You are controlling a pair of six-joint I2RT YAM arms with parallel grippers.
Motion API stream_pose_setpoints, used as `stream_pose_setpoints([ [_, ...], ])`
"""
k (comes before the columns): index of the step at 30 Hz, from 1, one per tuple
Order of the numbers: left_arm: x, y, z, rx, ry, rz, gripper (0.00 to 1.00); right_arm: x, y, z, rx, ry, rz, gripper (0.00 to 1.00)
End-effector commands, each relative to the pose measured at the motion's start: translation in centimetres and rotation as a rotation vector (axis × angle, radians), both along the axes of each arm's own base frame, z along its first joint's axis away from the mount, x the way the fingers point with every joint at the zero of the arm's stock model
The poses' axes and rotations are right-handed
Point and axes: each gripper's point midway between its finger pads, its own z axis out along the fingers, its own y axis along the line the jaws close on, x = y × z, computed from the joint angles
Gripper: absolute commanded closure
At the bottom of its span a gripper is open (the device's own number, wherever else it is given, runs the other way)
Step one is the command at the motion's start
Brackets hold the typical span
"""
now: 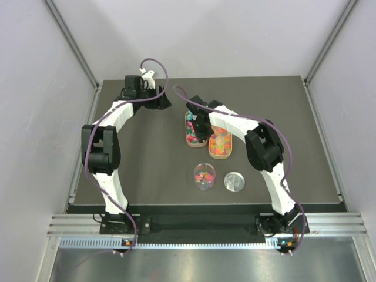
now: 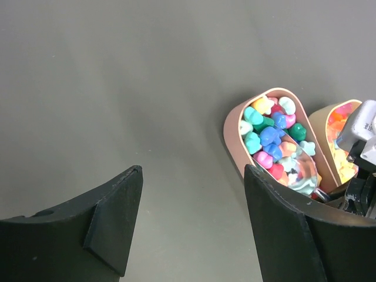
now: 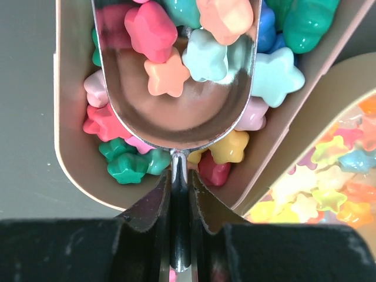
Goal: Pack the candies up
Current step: Scoop the fake candies from the storage box.
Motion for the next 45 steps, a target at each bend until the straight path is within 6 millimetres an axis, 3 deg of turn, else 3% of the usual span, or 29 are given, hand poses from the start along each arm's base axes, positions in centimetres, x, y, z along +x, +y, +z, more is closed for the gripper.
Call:
stream_pose_setpoints([
  [1,-0.6,-0.2,3.4,0.017,-0.083,-0.017,0.26,2.1,-0.6,0.8,0.011,-0.138,-0.045,1.0],
  [9,-1.1,-0.1,3.3,0.021,-0.056,-0.02,0.25,4.0,-0.4,2.7,0.078,-0.314,-0.026,1.0],
  [25,-1.3,0.5,2.7,0.075,-0.045,-0.027,0.25,3.3,-0.4,4.9,0.116,-0.386,-0.019,1.0],
  [31,-1.2,1.2,2.9,0.123,-0.061,-0.022,0.25,3.6,0.0,8.1,0.144,-0.492,0.003,1.0],
  [37,-1.7,1.6,3.8,0.15,-0.081,-0.024,0.25,3.4,0.4,13.8,0.187,-0.665,0.071,1.0],
  [45,-2.8,1.9,4.9,0.183,-0.089,-0.043,0.25,1.2,-1.6,17.3,0.136,-0.755,0.259,1.0],
])
